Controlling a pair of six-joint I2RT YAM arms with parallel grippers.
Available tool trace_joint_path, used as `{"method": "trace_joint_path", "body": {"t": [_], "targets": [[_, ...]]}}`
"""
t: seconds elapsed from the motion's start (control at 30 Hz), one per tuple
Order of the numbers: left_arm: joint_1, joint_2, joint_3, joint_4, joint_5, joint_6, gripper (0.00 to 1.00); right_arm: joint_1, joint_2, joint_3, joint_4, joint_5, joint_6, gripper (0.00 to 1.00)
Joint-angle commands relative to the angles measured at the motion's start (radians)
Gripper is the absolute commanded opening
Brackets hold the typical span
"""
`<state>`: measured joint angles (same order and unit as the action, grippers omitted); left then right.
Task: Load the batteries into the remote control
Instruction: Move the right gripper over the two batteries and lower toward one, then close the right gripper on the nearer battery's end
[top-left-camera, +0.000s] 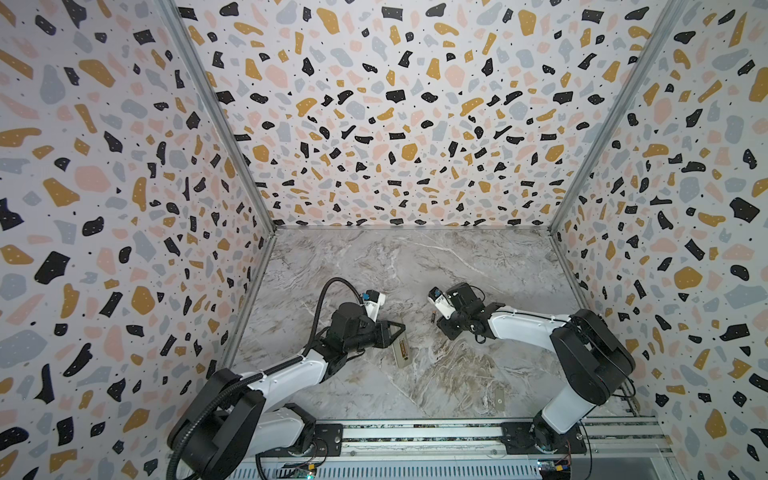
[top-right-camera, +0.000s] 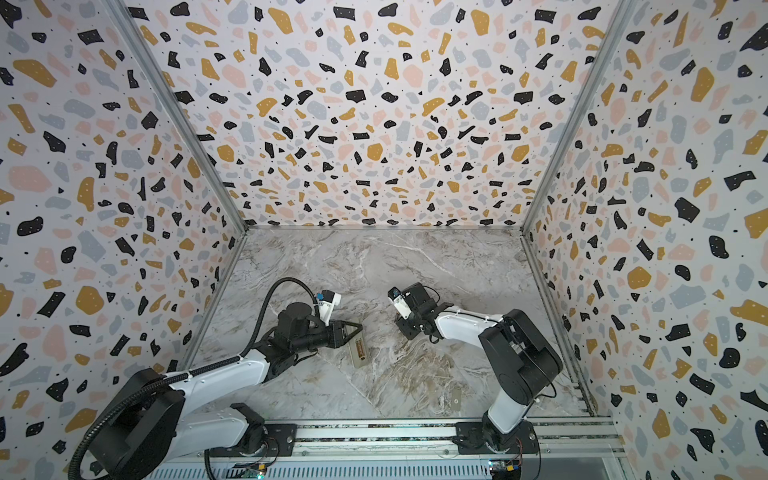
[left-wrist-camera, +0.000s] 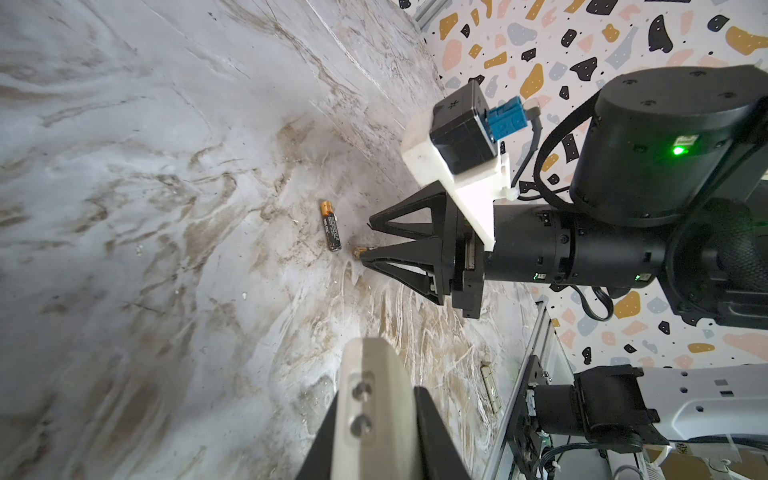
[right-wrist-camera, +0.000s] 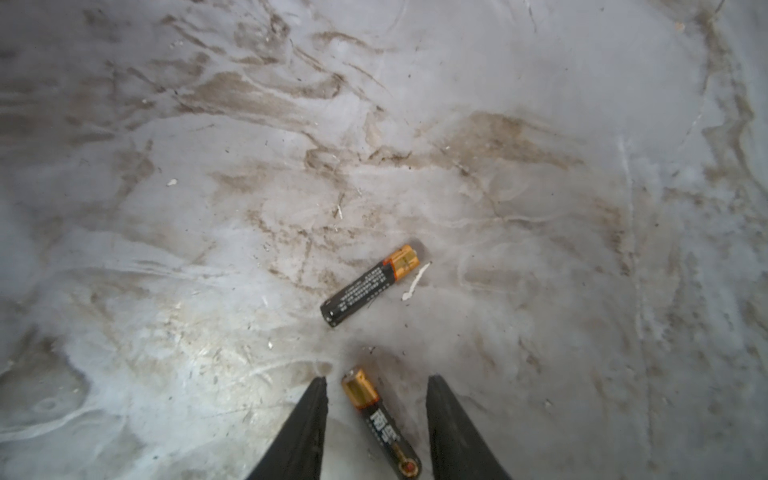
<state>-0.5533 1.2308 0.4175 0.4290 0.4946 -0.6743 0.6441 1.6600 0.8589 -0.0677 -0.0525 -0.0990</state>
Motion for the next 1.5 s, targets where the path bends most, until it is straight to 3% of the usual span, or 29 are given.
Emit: {"method": "trace_joint_path", "body": {"t": [0.0,0.57,0.83,1.1,1.33,1.47], "targets": [[-0.007,-0.001,-0.003,0.051,0.015,0.002,0.0,-0.001,-0.002,0.019,-0.028,-0.017,-0.002,0.39],[-0.008,-0.002,0.0,0.037,0.002,0.014,0.0,-0.001,0.049,0.023,-0.045,-0.023,0.007,0.28],[-0.013,-0.003,0.002,0.03,0.005,0.024,0.0,0.004,0.083,0.049,-0.123,0.056,0.024,0.16],[-0.027,0.0,0.025,-0.017,-0.026,0.059,0.0,0.019,-0.016,0.0,-0.127,0.078,0.122,0.08],[-0.041,0.005,0.031,-0.031,-0.048,0.081,0.0,0.102,-0.197,-0.11,-0.069,0.062,0.274,0.06],[-0.045,0.018,0.038,-0.029,-0.049,0.089,0.0,0.163,-0.238,-0.129,-0.116,0.112,0.358,0.03]]}}
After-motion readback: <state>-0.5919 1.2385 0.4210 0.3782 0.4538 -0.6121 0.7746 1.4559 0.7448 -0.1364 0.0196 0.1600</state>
